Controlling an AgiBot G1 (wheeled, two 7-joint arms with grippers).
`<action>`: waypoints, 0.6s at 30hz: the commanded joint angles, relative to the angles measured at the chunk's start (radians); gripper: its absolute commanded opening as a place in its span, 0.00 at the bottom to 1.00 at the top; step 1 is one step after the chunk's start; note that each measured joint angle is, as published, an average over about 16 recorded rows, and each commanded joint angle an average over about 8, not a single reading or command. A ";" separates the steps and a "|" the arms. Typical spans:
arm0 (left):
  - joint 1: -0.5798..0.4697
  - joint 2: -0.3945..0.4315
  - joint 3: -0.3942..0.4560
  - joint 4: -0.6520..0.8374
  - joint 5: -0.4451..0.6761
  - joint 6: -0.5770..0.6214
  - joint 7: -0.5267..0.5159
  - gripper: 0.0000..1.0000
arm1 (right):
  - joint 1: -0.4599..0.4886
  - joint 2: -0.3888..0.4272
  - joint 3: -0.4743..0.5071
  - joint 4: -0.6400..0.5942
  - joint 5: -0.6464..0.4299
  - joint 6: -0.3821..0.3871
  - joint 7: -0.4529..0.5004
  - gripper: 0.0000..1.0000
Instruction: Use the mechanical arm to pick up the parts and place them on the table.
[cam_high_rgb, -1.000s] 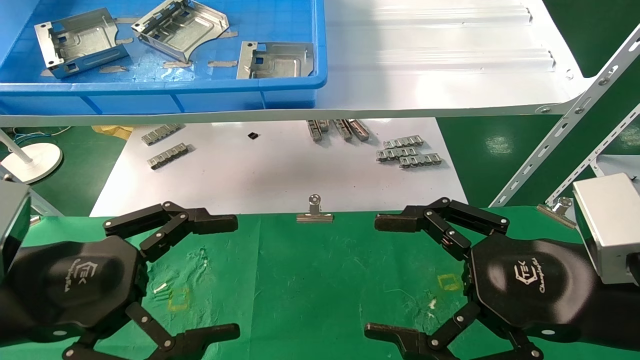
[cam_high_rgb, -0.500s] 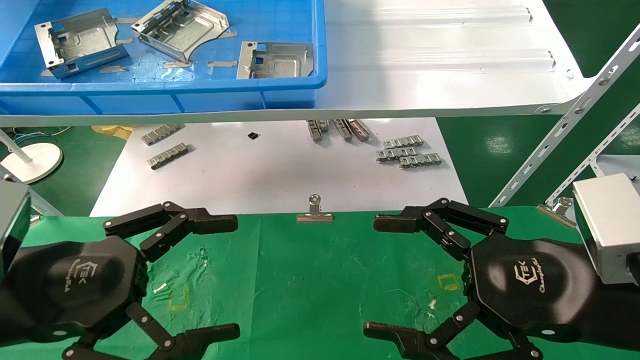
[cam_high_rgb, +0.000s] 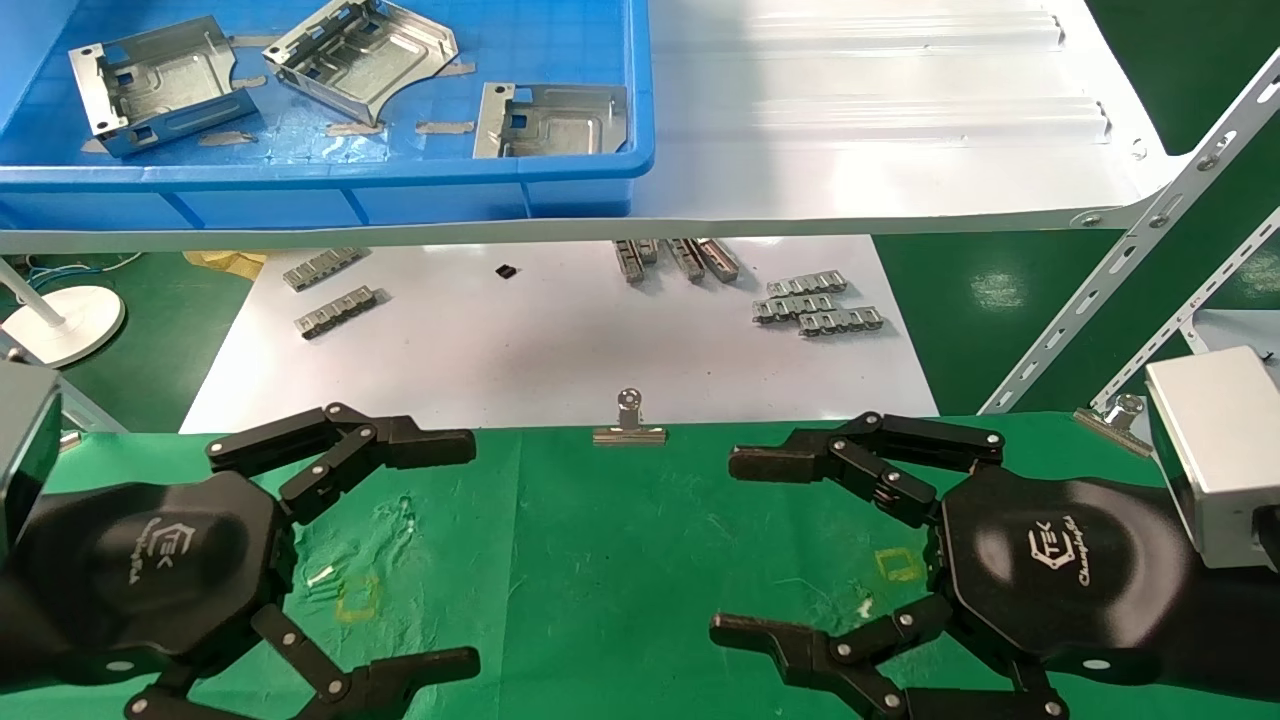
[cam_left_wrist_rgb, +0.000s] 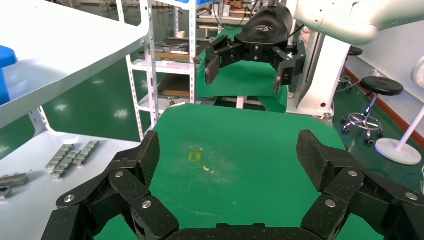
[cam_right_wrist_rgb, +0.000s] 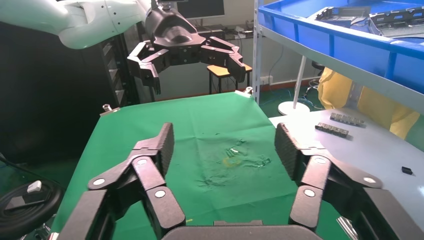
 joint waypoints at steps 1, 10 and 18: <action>0.000 0.000 0.000 0.000 0.000 0.000 0.000 1.00 | 0.000 0.000 0.000 0.000 0.000 0.000 0.000 0.00; 0.000 0.000 0.000 0.000 0.000 0.000 0.000 1.00 | 0.000 0.000 0.000 0.000 0.000 0.000 0.000 0.00; 0.000 0.000 0.000 0.000 0.000 0.000 0.000 1.00 | 0.000 0.000 0.000 0.000 0.000 0.000 0.000 0.00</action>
